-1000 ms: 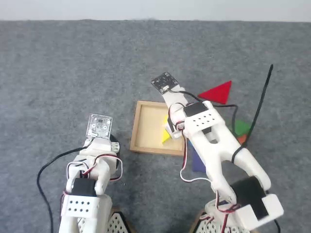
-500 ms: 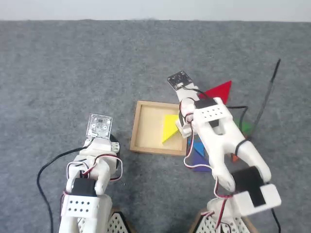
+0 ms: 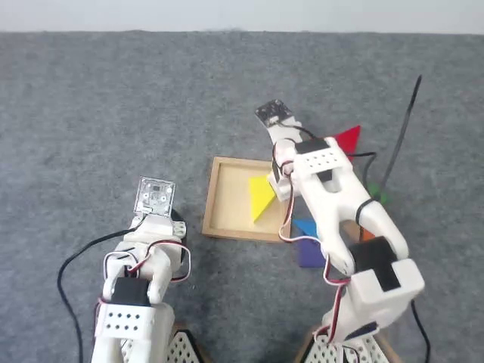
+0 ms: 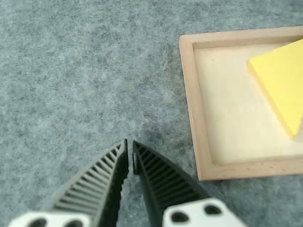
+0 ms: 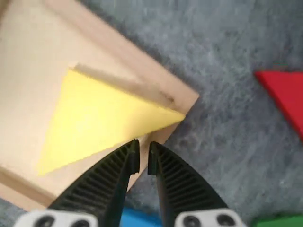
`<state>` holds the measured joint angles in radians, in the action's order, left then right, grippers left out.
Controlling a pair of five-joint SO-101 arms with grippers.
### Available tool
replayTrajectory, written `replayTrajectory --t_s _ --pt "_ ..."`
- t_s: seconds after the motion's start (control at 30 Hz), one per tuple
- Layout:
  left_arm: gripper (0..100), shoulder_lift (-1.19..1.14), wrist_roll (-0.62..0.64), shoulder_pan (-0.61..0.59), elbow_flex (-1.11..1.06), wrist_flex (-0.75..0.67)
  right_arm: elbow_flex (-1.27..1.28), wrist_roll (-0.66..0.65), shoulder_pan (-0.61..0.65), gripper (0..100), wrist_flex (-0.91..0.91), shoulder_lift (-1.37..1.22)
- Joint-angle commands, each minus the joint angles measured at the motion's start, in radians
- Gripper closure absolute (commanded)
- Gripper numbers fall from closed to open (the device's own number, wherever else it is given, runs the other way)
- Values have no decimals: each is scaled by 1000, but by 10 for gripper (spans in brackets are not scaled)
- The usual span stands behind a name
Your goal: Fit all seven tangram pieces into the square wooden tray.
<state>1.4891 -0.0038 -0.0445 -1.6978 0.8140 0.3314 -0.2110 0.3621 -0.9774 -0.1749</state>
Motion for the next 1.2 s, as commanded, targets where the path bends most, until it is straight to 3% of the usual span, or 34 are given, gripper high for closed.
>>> replayTrajectory --t_s 0.0,0.53,0.9,1.17 --pt "985 12 5 -3 8 2 -147 -11 -10 958 1 -27" --pt "985 12 5 -3 8 2 -417 -9 226 958 -61 -173" --pt "985 12 5 -3 8 2 -364 -9 286 958 -47 -303" --pt "985 12 5 -3 8 2 -316 -9 252 958 -117 -268"
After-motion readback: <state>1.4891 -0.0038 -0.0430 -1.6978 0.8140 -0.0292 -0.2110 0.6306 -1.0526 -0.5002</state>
